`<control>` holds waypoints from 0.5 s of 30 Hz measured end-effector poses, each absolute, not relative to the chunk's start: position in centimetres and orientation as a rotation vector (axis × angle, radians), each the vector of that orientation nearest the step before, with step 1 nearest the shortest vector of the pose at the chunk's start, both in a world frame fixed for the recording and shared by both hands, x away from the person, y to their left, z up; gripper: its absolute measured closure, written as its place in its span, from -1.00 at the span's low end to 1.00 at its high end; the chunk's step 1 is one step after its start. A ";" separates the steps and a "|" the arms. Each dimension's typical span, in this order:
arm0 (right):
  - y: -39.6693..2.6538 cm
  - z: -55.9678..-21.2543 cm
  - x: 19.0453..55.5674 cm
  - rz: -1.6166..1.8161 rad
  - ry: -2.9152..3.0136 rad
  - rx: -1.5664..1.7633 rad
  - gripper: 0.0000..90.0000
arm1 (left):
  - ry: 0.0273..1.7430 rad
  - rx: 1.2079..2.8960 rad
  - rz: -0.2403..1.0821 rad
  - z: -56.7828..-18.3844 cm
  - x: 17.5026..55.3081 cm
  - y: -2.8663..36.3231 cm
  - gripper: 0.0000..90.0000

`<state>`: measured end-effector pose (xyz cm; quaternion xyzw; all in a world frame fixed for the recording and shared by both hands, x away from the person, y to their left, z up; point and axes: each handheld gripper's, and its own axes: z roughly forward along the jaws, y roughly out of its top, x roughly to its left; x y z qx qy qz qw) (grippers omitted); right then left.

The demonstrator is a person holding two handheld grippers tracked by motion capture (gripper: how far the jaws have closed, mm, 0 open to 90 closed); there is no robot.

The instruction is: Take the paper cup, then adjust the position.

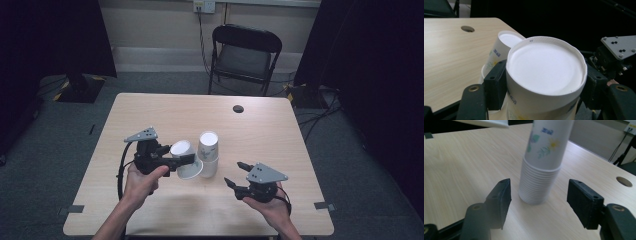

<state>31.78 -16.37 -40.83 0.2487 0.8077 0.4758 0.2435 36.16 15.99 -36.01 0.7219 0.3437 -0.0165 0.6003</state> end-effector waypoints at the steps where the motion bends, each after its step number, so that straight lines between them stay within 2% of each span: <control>1: -16.0 -40.7 31.8 1.303 2.211 0.664 -0.17 | 0.801 1.670 -0.057 -36.1 36.2 16.0 -0.25; 3: -15.0 -40.5 31.8 1.333 2.225 0.633 -0.08 | 0.808 1.640 -0.127 -36.5 36.5 15.7 -0.25; 15: -12.1 -39.6 31.4 1.389 2.238 0.484 0.13 | 0.820 1.628 -0.214 -36.8 36.5 14.7 -0.24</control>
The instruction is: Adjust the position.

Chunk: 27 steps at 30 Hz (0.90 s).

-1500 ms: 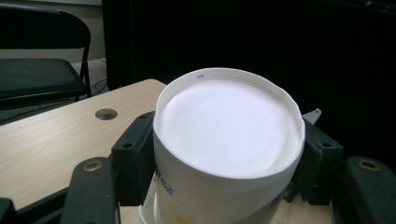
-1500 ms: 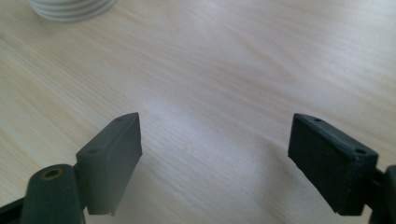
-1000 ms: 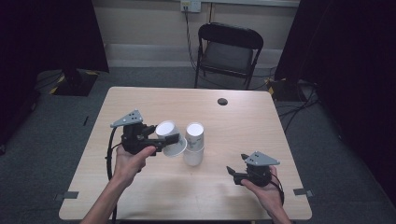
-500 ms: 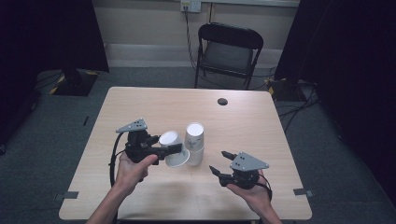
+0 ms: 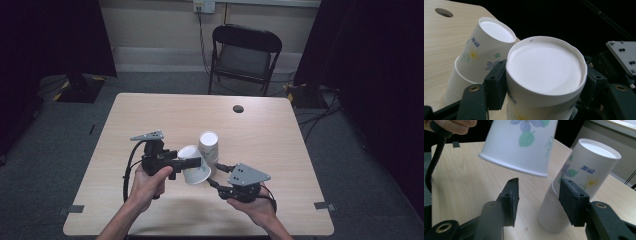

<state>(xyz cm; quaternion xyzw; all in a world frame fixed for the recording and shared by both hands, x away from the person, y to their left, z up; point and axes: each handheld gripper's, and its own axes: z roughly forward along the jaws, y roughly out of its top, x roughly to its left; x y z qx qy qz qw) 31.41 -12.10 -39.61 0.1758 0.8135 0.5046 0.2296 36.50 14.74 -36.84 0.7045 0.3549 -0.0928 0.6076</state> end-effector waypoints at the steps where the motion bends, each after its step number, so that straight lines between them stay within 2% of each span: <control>1: -11.9 -39.6 31.4 1.387 2.235 0.477 0.14 | 0.826 1.626 -0.222 -36.9 36.5 14.7 -0.24; 7: -11.2 -39.6 31.4 1.422 2.191 0.439 0.24 | 0.830 1.609 -0.268 -37.2 36.6 14.5 -0.24; 15: -11.1 -39.7 31.3 1.433 2.151 0.415 0.22 | 0.846 1.584 -0.321 -37.6 36.8 14.6 -0.24; 27: -11.5 -39.7 30.9 1.441 2.040 0.425 0.52 | 0.876 1.520 -0.388 -38.2 37.0 14.6 -0.26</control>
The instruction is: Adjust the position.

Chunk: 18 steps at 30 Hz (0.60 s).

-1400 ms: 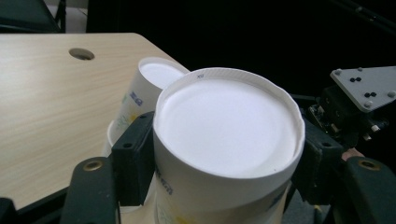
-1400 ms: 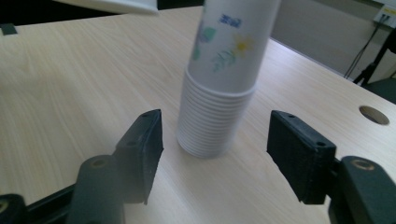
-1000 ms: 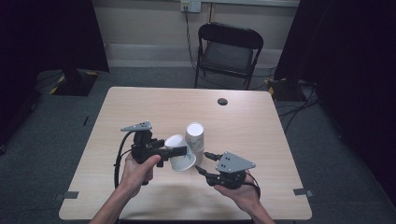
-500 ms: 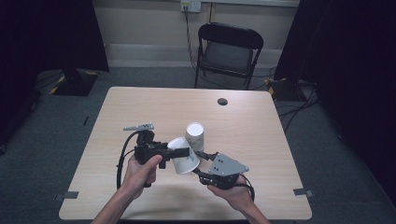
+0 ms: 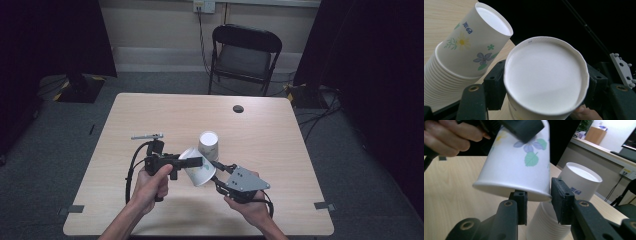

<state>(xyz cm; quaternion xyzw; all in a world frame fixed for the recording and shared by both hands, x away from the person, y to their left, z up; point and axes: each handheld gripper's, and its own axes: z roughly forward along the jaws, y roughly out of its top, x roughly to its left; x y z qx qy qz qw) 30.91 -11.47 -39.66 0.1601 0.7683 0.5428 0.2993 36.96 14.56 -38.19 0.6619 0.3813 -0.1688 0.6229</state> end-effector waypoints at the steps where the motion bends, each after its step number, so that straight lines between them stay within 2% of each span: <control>1: -11.5 -39.6 30.9 1.442 2.028 0.433 0.54 | 0.875 1.520 -0.389 -38.1 36.9 14.5 -0.26; 9: -11.6 -39.7 30.9 1.434 1.994 0.443 0.72 | 0.888 1.499 -0.390 -38.1 37.0 14.5 -0.29; 15: -11.6 -39.6 31.1 1.446 1.992 0.444 0.74 | 0.876 1.514 -0.374 -38.0 36.9 14.5 -0.31; 18: -11.7 -39.6 31.1 1.451 1.988 0.445 0.86 | 0.881 1.507 -0.371 -38.0 37.0 14.6 -0.31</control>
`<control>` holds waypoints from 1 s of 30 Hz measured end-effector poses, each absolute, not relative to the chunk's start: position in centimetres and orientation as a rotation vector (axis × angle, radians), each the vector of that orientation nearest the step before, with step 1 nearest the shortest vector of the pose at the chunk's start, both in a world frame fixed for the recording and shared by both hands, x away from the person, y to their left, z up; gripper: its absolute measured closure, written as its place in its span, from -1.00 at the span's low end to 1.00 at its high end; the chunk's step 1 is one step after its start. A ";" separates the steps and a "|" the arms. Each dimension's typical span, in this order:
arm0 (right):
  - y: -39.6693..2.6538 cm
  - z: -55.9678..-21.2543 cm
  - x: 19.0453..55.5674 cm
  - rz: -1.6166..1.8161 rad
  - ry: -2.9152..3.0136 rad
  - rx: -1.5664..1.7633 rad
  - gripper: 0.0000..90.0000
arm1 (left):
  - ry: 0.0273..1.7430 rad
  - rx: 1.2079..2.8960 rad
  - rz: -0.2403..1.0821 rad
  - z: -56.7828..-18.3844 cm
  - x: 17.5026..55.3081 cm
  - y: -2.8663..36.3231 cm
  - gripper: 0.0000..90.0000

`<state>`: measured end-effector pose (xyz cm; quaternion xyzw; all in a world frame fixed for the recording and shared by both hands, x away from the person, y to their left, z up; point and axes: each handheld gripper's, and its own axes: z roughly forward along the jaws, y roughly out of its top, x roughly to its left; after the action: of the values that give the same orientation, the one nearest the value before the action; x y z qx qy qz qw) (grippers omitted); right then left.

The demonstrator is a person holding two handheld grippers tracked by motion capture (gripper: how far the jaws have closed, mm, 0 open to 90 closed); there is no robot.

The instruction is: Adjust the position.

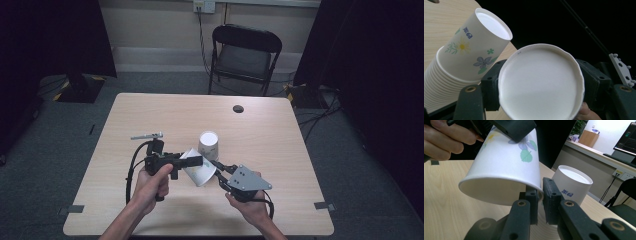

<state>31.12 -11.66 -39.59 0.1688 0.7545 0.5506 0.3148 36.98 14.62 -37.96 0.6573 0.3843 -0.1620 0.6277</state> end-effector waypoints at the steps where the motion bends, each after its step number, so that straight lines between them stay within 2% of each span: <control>1: -11.7 -39.6 31.2 1.452 1.989 0.444 0.87 | 0.882 1.506 -0.370 -38.0 37.0 14.6 -0.31; 22: -11.7 -39.2 31.0 1.495 2.022 0.421 0.93 | 0.856 1.488 -0.327 -37.6 36.8 15.0 -0.39; 30: -12.0 -38.9 30.8 1.512 2.011 0.427 0.94 | 0.810 1.513 -0.279 -37.3 36.7 14.9 -0.55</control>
<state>30.85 -12.05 -38.92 0.1602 0.7540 0.5668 0.2906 36.69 14.87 -37.25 0.6646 0.3561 -0.1227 0.6453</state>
